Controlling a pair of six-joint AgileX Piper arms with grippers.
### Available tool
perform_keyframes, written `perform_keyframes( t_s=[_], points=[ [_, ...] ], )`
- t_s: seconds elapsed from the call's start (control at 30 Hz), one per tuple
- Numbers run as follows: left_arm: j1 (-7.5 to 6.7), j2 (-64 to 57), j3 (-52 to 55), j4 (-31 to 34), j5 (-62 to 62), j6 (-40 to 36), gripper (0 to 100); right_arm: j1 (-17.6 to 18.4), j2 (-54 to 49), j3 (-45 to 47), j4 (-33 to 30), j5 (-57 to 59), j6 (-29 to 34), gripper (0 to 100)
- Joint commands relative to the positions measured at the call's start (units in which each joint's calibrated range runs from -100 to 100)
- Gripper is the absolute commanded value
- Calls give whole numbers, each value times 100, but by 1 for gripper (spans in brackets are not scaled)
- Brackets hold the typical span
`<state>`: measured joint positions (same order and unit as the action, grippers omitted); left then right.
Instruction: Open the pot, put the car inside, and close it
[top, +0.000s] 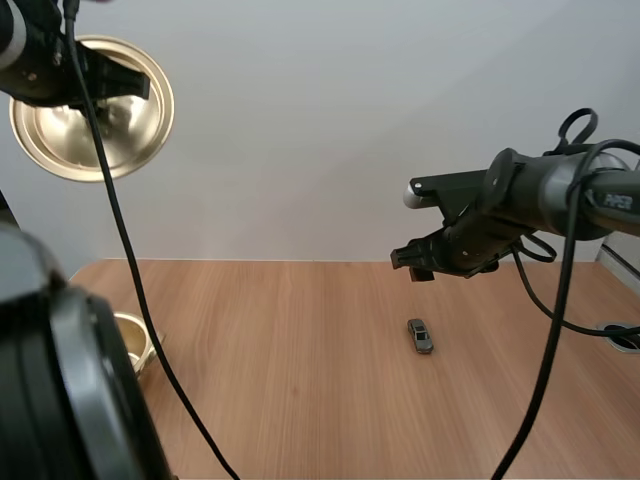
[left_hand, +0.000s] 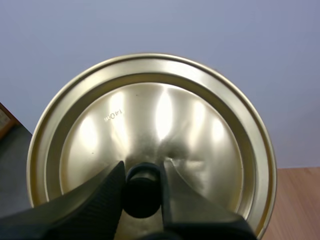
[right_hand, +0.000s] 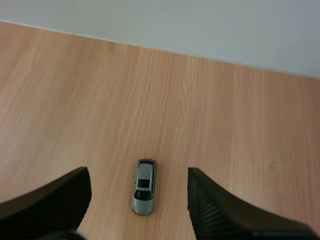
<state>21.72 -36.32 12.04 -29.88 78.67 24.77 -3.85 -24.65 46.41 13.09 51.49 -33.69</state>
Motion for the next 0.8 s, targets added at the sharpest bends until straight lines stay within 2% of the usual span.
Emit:
perform_keyframes(
  t_s=[0.0, 0.43, 0.47, 0.5, 0.53, 0.6, 0.63, 0.7, 0.77],
  points=[
    [2, -189, -144, -53, -72, -4, 0, -1, 1386, -84, -8, -32, -51, 93],
    [2, -836, -374, -328, -462, -4, 0, 24, 2598, -208, 64, -327, -475, 87],
    [2, -847, -374, -328, -462, -4, 0, 24, 2629, -208, 64, -327, -475, 80],
    [2, -879, -374, -340, -462, -4, 0, 32, 2658, -208, 64, -344, -475, 67],
    [2, -879, -374, -365, -462, -4, 0, 32, 2662, -208, 76, -358, -475, 49],
    [2, -915, -374, -417, -462, -4, 0, 58, 2673, -222, 103, -582, -573, 4],
    [2, -947, -374, -460, -462, -4, 0, 83, 2661, -240, 154, -724, -734, 0],
    [2, -1014, -423, -491, -462, -4, 0, 164, 2648, -434, 478, -746, -1033, 0],
    [2, -1139, -486, -491, -478, -4, 0, 295, 2563, -717, 1087, -282, -1381, 0]
  ],
)
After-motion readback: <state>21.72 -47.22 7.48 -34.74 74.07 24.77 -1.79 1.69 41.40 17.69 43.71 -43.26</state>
